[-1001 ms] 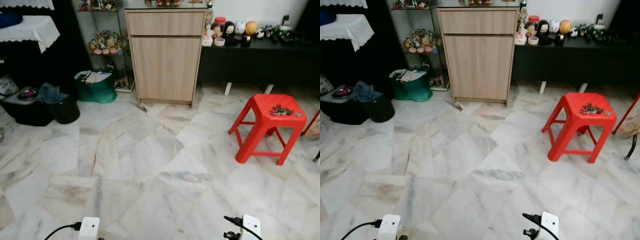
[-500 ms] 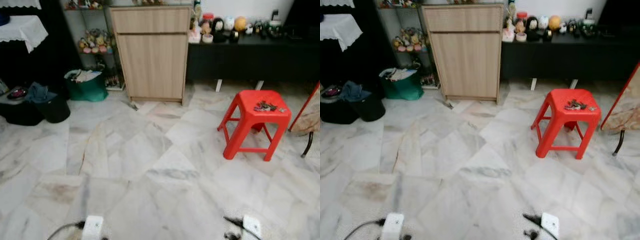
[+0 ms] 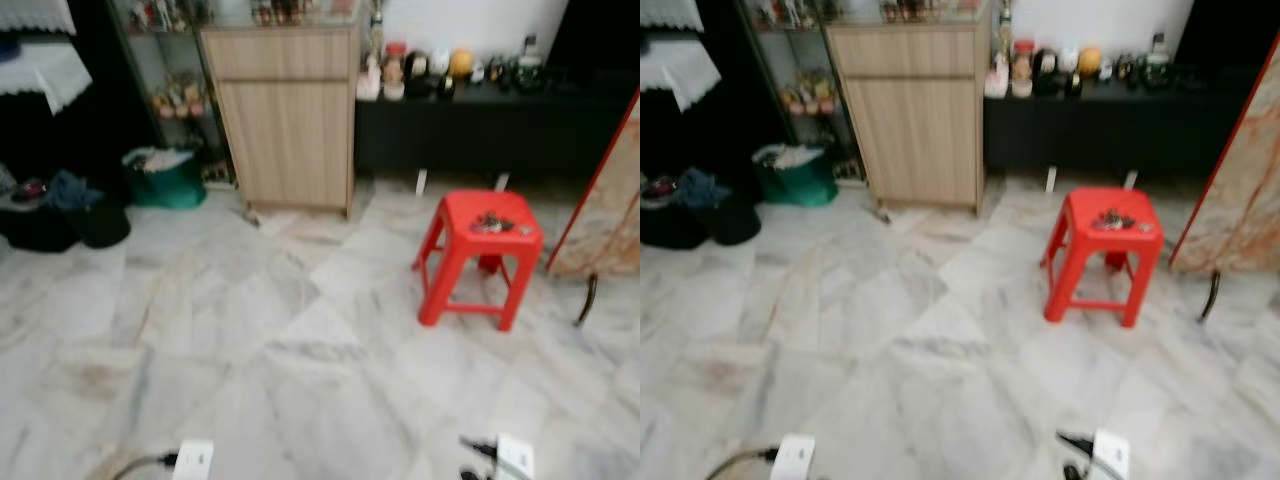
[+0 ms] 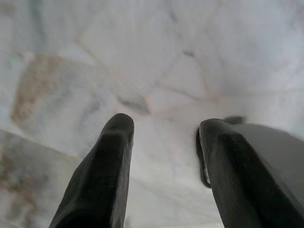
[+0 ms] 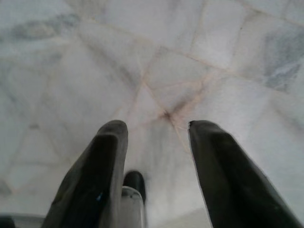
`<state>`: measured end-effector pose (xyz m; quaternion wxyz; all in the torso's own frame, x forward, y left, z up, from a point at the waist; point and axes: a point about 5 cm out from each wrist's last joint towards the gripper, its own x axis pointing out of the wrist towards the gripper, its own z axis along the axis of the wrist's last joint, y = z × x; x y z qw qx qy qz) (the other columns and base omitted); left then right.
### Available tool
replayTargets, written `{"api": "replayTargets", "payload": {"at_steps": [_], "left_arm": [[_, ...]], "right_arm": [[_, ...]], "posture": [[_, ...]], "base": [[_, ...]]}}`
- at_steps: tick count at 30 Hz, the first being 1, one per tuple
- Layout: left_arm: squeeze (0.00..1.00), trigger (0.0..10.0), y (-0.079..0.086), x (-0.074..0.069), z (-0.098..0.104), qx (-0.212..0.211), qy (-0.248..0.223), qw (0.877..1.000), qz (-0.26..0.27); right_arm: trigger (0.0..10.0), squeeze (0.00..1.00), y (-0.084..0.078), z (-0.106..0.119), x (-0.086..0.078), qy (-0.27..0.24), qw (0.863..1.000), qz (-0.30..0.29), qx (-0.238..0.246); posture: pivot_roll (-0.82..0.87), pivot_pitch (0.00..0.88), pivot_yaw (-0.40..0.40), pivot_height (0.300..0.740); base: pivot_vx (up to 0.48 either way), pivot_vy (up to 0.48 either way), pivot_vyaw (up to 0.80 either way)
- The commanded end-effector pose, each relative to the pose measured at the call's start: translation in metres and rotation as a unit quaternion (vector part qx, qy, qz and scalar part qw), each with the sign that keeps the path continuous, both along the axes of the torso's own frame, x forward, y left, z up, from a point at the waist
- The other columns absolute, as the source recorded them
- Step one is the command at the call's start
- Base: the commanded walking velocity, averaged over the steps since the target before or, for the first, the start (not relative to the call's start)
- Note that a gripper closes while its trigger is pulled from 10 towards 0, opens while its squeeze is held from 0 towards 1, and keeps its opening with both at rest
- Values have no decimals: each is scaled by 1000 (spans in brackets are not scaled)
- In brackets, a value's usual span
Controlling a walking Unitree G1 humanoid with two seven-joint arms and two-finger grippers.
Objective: Hang keys on a hook
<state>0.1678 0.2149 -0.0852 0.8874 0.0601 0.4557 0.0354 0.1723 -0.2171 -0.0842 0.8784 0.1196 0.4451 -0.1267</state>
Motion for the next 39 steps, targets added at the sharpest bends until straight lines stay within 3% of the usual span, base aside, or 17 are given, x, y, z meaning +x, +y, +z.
{"api": "replayTargets", "payload": {"at_steps": [1,7,8,9,10,20,39], "left_arm": [[0,10000,9,-9,-3,4,18,1000,9],[0,10000,12,-12,-3,2,22,1000,14],[0,10000,12,-12,-3,0,22,1000,14],[0,10000,11,-11,-3,-1,22,1000,14],[0,10000,10,-11,-3,-2,20,1000,16],[0,10000,4,-7,-3,-18,10,1000,19],[0,10000,1,-9,-4,-28,10,999,22]], "right_arm": [[10000,1000,7,-2,-1,4,1000,1,9],[10000,1000,7,-2,-1,4,1000,1,7],[10000,290,7,-2,-1,5,1000,3,6],[10000,290,7,-2,-1,6,1000,4,5],[10000,0,6,-2,-1,6,1000,5,4],[10000,0,5,-2,-1,7,1000,4,0],[10000,0,3,-1,0,3,1000,7,-6]], "posture": [[131,0,-4,709],[131,0,-8,709],[132,0,-9,709],[132,0,-9,709],[128,0,-8,709],[124,0,-10,709],[109,0,-19,709]], "base": [[0,-371,0],[0,-247,0],[0,0,0],[0,0,0],[0,0,0],[0,0,0],[385,0,0]]}}
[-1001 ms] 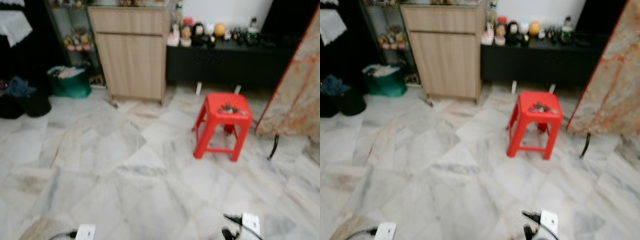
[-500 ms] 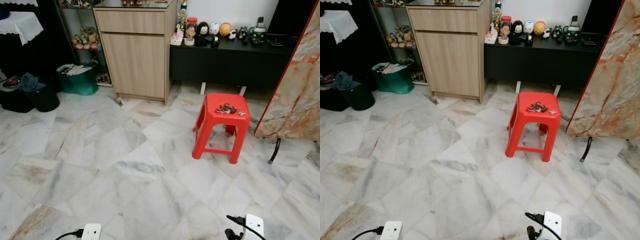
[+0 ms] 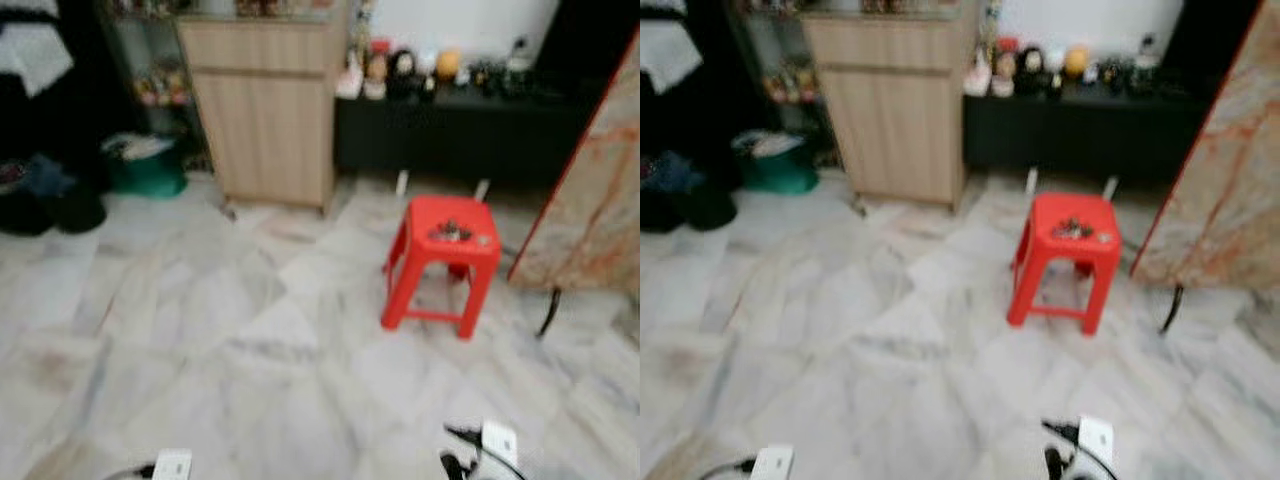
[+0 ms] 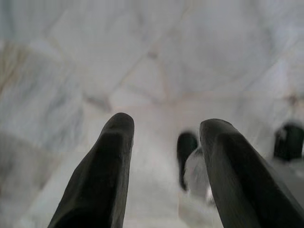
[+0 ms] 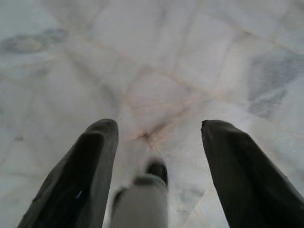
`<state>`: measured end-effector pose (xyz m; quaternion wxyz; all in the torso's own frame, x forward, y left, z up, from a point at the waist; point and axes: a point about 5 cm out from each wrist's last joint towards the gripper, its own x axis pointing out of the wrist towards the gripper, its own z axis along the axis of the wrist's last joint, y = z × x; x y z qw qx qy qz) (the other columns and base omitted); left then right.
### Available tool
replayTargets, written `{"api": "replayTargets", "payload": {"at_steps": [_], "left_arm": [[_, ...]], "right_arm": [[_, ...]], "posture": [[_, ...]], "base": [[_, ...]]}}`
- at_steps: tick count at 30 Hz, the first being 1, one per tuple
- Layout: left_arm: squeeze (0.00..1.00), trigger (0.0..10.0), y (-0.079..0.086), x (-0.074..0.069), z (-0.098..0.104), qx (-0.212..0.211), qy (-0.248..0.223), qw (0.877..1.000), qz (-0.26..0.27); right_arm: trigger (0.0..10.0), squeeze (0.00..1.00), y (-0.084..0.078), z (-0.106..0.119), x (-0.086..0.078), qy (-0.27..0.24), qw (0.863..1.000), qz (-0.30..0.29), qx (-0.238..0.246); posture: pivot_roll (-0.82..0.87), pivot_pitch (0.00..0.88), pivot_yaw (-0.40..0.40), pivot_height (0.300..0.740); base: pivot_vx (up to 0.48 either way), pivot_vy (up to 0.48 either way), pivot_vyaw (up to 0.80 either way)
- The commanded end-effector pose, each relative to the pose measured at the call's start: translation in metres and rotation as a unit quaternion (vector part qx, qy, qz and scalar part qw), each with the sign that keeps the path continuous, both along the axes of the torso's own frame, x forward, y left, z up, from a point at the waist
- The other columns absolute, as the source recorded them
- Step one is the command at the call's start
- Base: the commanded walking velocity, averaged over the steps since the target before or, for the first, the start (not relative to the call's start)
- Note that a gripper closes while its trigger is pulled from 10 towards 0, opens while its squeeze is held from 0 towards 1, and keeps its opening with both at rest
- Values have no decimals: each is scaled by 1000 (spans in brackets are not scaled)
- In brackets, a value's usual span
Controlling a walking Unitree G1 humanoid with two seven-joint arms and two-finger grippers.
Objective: Hang keys on a hook
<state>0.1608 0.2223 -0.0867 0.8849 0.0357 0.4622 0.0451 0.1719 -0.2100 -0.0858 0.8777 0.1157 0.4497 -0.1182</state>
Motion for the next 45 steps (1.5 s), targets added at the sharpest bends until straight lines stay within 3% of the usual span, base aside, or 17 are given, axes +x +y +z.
{"api": "replayTargets", "payload": {"at_steps": [1,21,45], "left_arm": [[0,10000,-7,-2,-2,-11,5,1000,2],[0,10000,-8,-5,-4,-10,10,1000,-13],[0,10000,-8,1,-1,-12,2,1000,-3]], "right_arm": [[10000,0,-4,1,0,-1,1000,-3,-8],[10000,0,-4,-1,-3,0,1000,1,-6],[10000,0,-3,2,2,-10,1000,-4,0]], "posture": [[109,0,-19,709],[106,0,-6,709],[116,0,-13,709]], "base": [[398,0,0],[403,0,0],[410,0,0]]}}
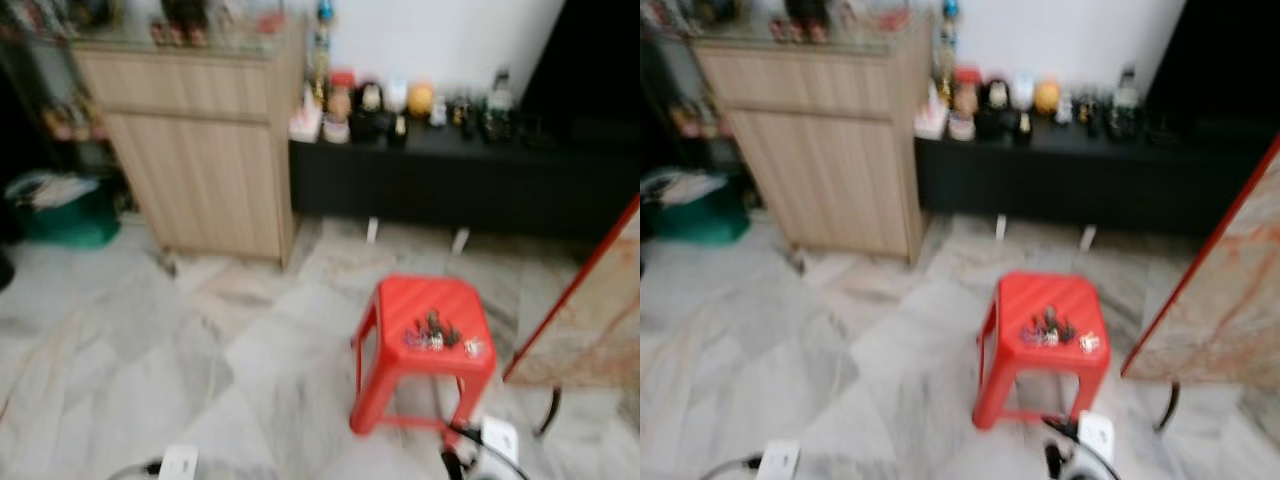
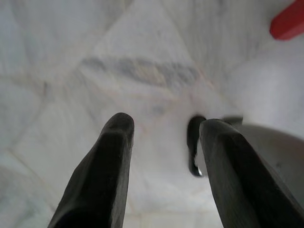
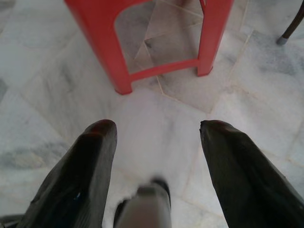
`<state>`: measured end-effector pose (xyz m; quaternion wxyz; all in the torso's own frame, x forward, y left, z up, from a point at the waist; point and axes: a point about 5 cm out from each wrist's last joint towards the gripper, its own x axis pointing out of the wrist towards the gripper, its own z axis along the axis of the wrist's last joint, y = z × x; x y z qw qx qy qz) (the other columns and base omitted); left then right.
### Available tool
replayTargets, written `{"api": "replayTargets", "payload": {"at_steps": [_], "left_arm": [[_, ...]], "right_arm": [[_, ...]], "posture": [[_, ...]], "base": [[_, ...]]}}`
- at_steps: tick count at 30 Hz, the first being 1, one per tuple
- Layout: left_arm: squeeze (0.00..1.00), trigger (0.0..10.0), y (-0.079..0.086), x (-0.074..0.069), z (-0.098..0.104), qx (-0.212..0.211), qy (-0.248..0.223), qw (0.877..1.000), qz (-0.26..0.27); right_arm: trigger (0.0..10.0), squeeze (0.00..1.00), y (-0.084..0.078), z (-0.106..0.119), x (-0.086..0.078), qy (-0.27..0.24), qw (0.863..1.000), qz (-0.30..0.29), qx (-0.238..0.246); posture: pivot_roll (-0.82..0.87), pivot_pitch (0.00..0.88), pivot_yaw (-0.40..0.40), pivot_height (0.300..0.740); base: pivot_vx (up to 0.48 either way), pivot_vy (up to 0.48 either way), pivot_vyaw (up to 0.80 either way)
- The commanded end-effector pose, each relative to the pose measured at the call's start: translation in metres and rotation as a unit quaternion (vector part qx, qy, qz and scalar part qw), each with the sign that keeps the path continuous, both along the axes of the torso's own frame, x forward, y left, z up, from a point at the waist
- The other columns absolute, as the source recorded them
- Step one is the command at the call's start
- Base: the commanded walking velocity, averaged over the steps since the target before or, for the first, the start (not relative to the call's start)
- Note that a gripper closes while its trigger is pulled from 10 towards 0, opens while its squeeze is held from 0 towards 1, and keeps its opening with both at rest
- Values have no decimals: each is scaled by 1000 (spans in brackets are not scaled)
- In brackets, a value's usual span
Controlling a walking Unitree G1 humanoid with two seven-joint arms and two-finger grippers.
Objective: Hang keys on a hook
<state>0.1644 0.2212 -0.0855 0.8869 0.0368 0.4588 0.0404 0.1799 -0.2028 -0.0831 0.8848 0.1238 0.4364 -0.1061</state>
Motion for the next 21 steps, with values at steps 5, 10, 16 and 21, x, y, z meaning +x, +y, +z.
{"api": "replayTargets", "payload": {"at_steps": [5,10,16,21], "left_arm": [[0,10000,-10,-2,-3,-13,2,1000,2],[0,10000,-11,1,-1,-14,-5,1000,-1],[0,10000,-2,19,11,6,-63,998,0],[0,10000,11,66,52,14,-222,974,-33]], "right_arm": [[10000,0,-11,-1,-6,7,1000,-11,-10],[10000,0,-11,0,-5,3,1000,-15,-13],[10000,0,-15,4,0,-18,999,3,-50],[10000,0,-20,14,7,-88,992,-24,-92]], "posture": [[115,0,-15,709],[111,0,-16,709],[102,0,-23,709],[93,0,-30,709]], "base": [[409,0,0],[391,0,0],[0,0,0],[0,0,0]]}}
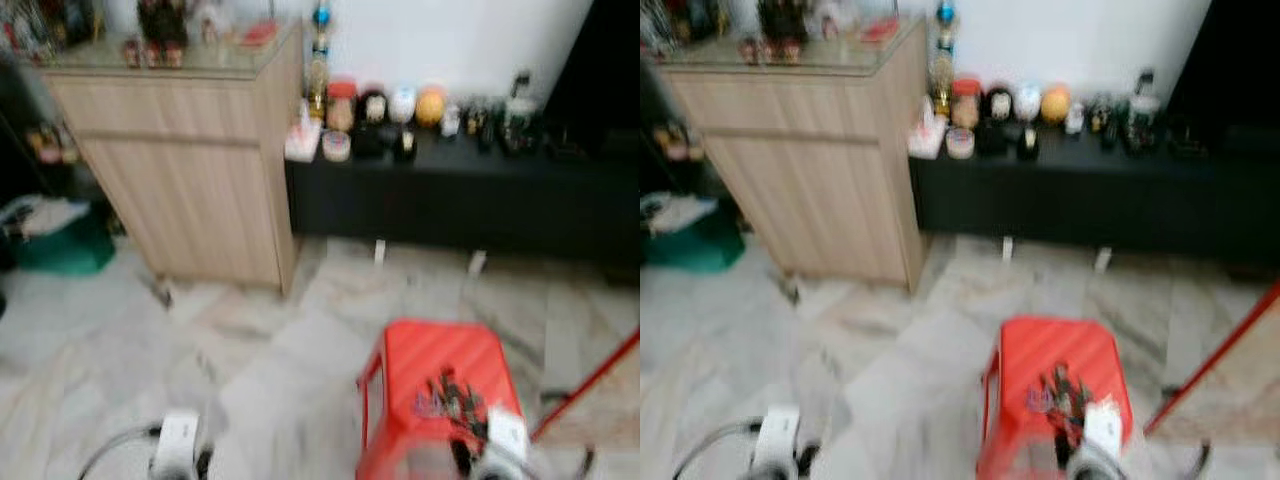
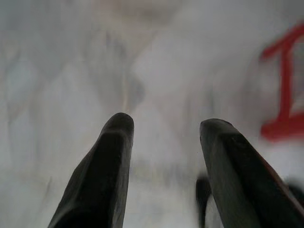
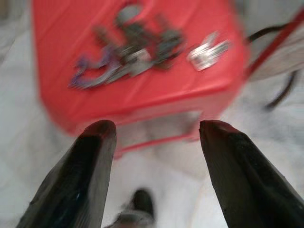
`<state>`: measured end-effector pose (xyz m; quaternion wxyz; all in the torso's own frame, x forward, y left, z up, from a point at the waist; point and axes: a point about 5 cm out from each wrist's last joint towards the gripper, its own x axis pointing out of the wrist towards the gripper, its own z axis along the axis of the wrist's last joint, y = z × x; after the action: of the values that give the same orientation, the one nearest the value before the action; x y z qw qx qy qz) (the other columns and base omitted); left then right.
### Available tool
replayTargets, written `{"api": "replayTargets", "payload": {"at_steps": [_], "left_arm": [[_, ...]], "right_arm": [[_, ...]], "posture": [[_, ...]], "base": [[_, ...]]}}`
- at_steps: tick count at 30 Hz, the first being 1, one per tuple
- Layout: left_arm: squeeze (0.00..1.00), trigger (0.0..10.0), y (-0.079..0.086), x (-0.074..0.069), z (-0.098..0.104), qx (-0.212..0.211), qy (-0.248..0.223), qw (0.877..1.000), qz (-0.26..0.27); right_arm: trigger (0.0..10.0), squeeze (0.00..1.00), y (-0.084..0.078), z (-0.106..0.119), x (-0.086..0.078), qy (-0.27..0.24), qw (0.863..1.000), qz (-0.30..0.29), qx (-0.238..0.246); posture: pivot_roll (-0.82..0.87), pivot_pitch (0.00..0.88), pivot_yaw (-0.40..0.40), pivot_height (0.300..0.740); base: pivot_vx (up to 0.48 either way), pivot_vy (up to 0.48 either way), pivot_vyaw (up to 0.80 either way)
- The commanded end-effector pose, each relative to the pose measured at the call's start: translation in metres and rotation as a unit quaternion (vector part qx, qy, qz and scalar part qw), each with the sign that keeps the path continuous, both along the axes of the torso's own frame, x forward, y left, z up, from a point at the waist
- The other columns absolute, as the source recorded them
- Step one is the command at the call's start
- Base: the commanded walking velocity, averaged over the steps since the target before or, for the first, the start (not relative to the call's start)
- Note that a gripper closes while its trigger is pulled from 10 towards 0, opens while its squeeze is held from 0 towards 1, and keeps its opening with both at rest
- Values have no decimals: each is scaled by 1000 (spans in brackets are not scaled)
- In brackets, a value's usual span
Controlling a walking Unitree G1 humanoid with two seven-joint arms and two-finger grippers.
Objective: Hang keys on a hook
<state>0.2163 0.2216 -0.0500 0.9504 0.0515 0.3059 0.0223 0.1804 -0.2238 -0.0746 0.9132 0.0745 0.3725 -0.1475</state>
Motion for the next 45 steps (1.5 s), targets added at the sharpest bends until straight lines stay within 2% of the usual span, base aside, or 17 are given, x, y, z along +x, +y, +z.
{"api": "replayTargets", "payload": {"at_steps": [1,5,6,7,9,10,12,13,14,16,19,25,27,29,33,41,45], "left_arm": [[0,10000,11,14,17,4,-60,998,-1],[0,10000,16,36,49,8,-163,987,-12],[0,10000,16,36,49,8,-163,987,-12],[0,10000,15,45,70,6,-225,974,-15],[0,10000,10,50,81,6,-258,966,-21],[0,10000,3,53,91,2,-281,959,-28],[0,10000,-4,55,100,-5,-306,952,-35],[0,10000,-8,57,105,-9,-319,947,-41],[0,10000,-8,57,105,-9,-319,947,-41],[0,10000,-18,54,112,-16,-334,941,-62],[0,10000,-24,50,116,-17,-341,937,-77],[0,10000,-27,42,119,-17,-347,935,-71],[0,10000,-30,37,116,-23,-340,938,-69],[0,10000,-27,30,104,-20,-324,945,-42],[0,10000,-30,31,108,-24,-318,947,-37],[0,10000,-28,35,116,-20,-324,945,-28],[0,10000,-28,36,119,-21,-323,946,-24]], "right_arm": [[10000,0,1,5,7,-29,999,-3,-21],[10000,0,0,11,10,-69,997,-27,-31],[10000,0,0,11,10,-69,997,-27,-31],[10000,0,1,15,13,-88,995,-6,-47],[10000,0,1,17,15,-98,993,8,-57],[10000,0,-23,47,43,-178,980,5,-90],[10000,0,-50,95,74,-285,950,10,-128],[10000,0,-52,113,83,-325,936,18,-136],[10000,0,-52,113,83,-325,936,18,-136],[10000,0,-42,126,88,-366,920,29,-135],[10000,0,-33,135,91,-390,911,32,-131],[10000,0,-24,132,85,-394,908,46,-137],[10000,0,-18,127,80,-389,911,57,-125],[10000,0,-8,108,71,-351,929,68,-101],[10000,0,-1,107,71,-335,933,87,-97],[10000,0,-10,110,79,-308,942,84,-106],[10000,0,-18,112,80,-303,944,72,-108]], "posture": [[93,0,-30,709],[85,0,-29,709],[85,0,-29,709],[71,0,-22,709],[66,0,-16,709],[61,0,-13,709],[55,0,-8,709],[45,0,2,709],[45,0,2,709],[37,0,10,709],[34,0,10,709],[52,0,-18,709],[62,0,-31,709],[56,0,-48,709],[72,0,-65,709],[66,0,-84,709],[65,0,-82,679]], "base": [[0,0,0],[0,0,0],[0,0,0],[0,0,0],[0,0,0],[0,0,0],[0,0,0],[0,0,0],[0,0,0],[0,0,0],[0,0,0],[0,0,0],[0,0,0],[0,0,0],[0,0,0],[0,0,0],[0,0,0]]}}
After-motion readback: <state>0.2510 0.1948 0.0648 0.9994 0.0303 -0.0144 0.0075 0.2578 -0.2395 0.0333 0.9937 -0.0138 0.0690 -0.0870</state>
